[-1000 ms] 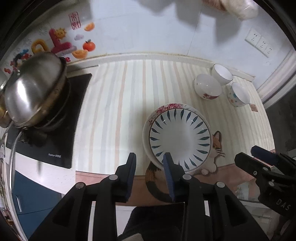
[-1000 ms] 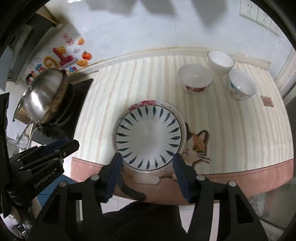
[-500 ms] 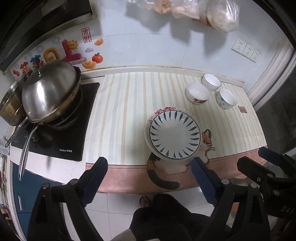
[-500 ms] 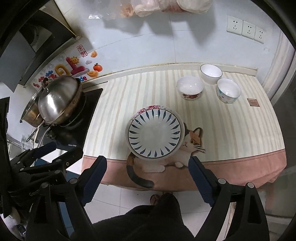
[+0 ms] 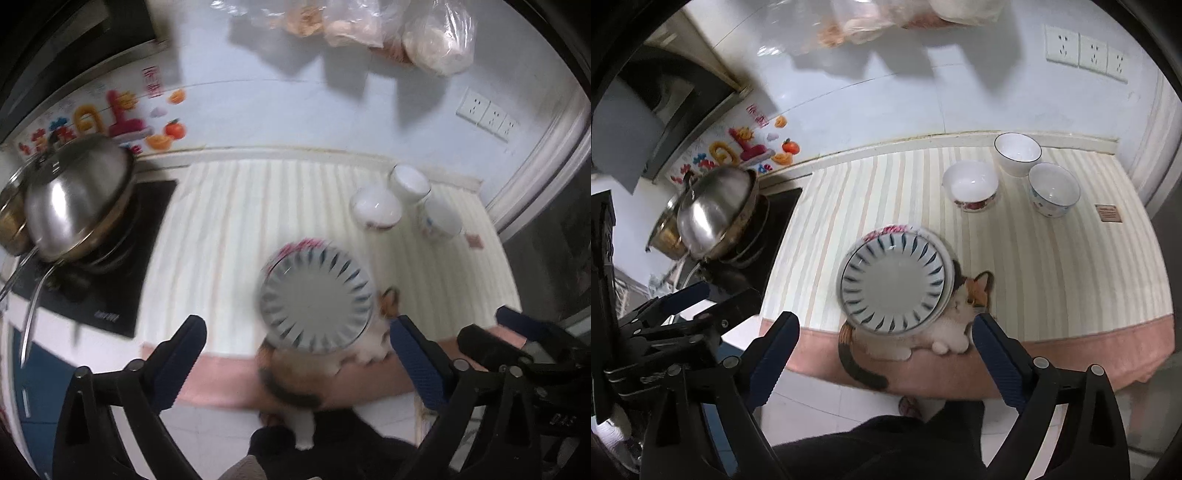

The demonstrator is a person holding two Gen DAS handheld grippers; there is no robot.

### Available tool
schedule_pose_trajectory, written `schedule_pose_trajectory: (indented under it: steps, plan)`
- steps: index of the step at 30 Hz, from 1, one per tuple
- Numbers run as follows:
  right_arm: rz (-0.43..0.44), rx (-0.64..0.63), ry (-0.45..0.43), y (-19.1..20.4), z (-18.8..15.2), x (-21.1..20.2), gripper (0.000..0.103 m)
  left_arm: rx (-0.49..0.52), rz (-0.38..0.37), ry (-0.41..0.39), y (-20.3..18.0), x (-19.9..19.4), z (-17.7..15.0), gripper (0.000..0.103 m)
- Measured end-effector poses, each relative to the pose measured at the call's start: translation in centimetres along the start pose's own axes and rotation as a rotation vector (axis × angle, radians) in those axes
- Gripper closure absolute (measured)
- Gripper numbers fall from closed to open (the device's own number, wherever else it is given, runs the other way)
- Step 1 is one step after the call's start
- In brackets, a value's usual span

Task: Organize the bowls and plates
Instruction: 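Move both grippers to a plain white bowl and grip its rim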

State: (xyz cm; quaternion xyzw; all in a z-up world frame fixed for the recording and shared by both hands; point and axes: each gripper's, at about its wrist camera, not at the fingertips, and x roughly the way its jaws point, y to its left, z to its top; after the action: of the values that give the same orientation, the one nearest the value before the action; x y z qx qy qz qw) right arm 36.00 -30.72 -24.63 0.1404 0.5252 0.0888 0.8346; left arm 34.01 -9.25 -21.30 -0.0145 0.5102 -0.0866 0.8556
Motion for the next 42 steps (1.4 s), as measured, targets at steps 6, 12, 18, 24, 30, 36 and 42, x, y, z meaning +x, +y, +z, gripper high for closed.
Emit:
schedule_pose_trajectory:
  steps: [6, 12, 18, 24, 30, 36, 42]
  plan:
    - [0.068, 0.092, 0.052, -9.2, 7.6, 5.4, 0.005, -0.015, -0.029, -0.023, -3.5, 6.6, 7.1, 0.000]
    - [0.055, 0.129, 0.167, -16.9, 14.4, 14.6, 0.005, -0.012, 0.023, 0.069, -6.4, 17.0, 14.1, 0.000]
    - [0.053, 0.159, 0.273, -21.4, 18.1, 23.0, 0.008, -0.027, 0.043, 0.217, -7.8, 27.0, 18.2, 0.013]
    - [0.083, 0.184, 0.329, -22.7, 19.0, 27.4, 0.026, -0.044, -0.012, 0.372, -8.1, 33.7, 18.6, 0.051]
    - [0.072, 0.173, 0.355, -22.6, 19.1, 30.1, 0.067, 0.001, -0.046, 0.453, -9.4, 37.0, 17.4, 0.081]
    - [0.035, 0.167, 0.349, -22.6, 18.8, 30.5, 0.085, 0.010, -0.074, 0.447, -9.9, 36.7, 16.8, 0.086]
    - [0.035, 0.155, 0.339, -22.3, 18.5, 28.6, 0.085, 0.029, -0.074, 0.416, -10.8, 33.4, 15.9, 0.086]
